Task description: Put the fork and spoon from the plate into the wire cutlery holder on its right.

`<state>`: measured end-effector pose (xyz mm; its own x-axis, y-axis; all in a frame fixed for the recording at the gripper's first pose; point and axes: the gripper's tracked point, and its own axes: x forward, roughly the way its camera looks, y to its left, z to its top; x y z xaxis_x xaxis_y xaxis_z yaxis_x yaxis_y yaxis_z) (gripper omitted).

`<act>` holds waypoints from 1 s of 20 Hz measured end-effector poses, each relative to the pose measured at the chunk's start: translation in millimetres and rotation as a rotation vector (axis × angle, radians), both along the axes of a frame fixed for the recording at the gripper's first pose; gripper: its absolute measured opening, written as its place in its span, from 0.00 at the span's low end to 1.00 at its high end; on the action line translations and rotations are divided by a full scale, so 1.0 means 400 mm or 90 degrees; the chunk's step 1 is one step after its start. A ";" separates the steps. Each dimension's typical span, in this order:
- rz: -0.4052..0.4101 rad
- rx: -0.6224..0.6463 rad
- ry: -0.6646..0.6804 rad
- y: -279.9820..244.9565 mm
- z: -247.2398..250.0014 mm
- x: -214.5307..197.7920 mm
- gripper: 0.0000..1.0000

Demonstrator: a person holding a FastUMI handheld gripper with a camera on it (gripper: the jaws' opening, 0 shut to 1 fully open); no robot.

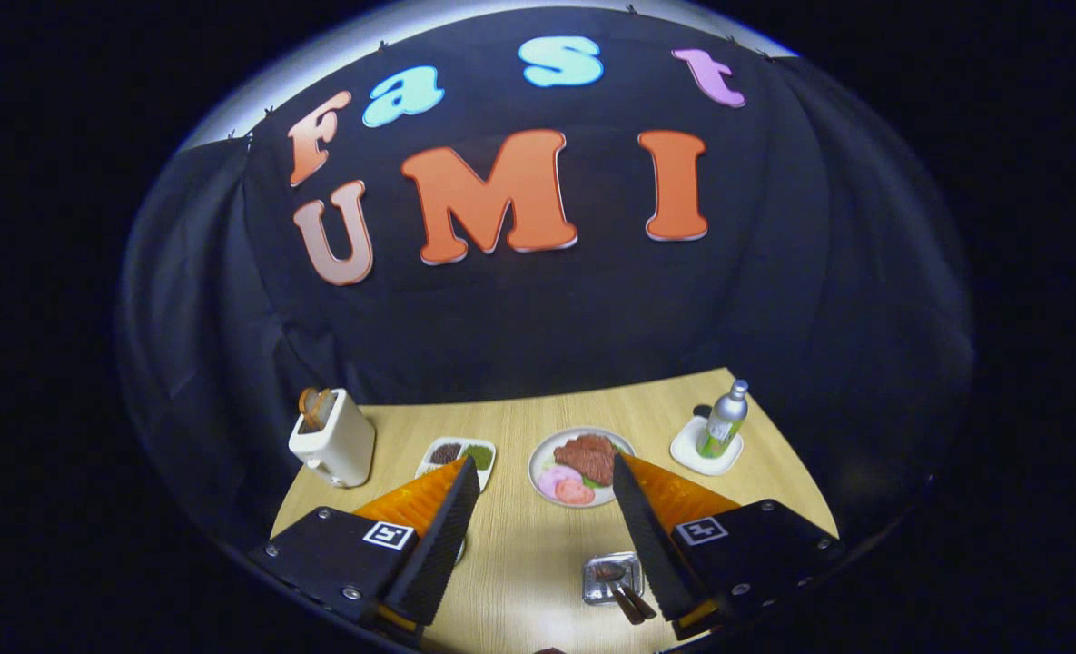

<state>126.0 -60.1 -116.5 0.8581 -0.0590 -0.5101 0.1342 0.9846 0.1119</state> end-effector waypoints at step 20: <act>-0.015 -0.124 -0.419 0.125 0.349 -0.011 0.91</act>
<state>121.7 -9.9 23.0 0.9831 -0.1194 0.1391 0.1208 0.9927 -0.0018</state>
